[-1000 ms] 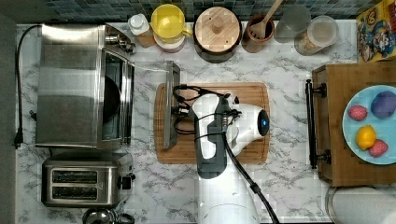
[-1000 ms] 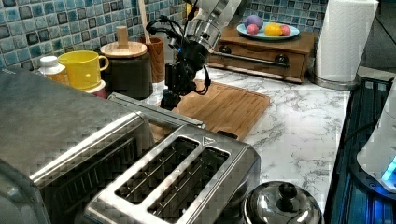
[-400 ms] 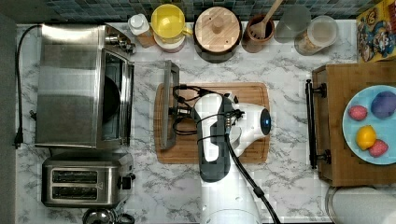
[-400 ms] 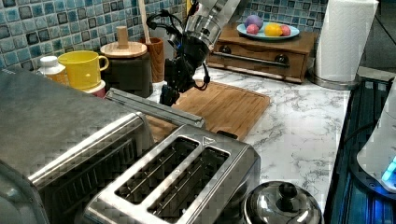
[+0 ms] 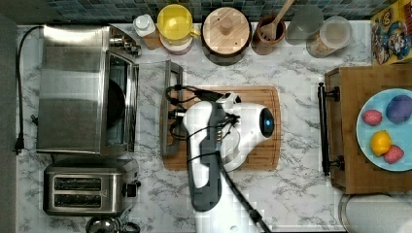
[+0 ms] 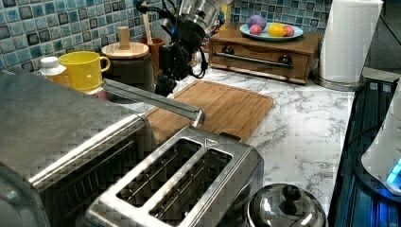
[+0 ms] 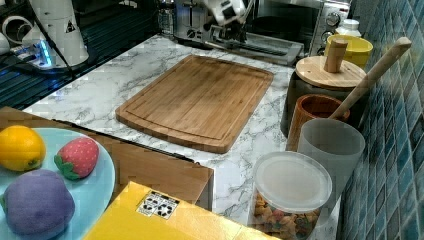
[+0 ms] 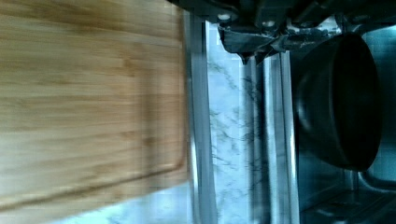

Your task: Close the oven.

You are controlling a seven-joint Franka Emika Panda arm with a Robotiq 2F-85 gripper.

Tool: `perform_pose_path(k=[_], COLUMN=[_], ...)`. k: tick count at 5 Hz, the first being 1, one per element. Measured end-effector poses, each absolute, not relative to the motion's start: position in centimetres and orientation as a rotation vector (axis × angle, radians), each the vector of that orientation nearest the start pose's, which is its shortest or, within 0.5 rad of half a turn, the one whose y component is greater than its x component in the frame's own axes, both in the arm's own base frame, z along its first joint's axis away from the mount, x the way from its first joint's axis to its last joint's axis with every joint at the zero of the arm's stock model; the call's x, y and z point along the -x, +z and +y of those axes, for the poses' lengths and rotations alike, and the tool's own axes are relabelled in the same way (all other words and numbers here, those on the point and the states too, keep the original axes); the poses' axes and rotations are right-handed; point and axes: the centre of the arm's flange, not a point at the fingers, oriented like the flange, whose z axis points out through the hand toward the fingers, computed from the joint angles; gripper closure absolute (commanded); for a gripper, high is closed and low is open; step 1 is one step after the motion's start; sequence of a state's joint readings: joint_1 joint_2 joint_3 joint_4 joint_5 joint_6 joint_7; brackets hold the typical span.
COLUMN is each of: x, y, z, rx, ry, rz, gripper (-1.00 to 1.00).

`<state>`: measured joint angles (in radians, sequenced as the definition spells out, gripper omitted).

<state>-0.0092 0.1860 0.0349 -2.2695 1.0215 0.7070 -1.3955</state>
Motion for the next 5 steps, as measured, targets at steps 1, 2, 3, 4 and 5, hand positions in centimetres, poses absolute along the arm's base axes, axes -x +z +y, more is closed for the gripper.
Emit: perform_pose_path(k=[1, 2, 3, 4, 5], x=[-52.8, -53.5, -53.5, -52.1, -50.8], y=[30.8, 35.0, 38.7, 41.0, 41.6], z=[7.2, 13.2, 21.4, 30.1, 33.8], rx=[2.524, 2.61, 2.786, 2.982, 3.11], ry=[-0.085, -0.067, -0.097, -0.17, -0.217], rz=[0.081, 0.072, -0.037, -0.11, -0.005], gripper=[1.0, 1.0, 1.0, 1.0, 1.0])
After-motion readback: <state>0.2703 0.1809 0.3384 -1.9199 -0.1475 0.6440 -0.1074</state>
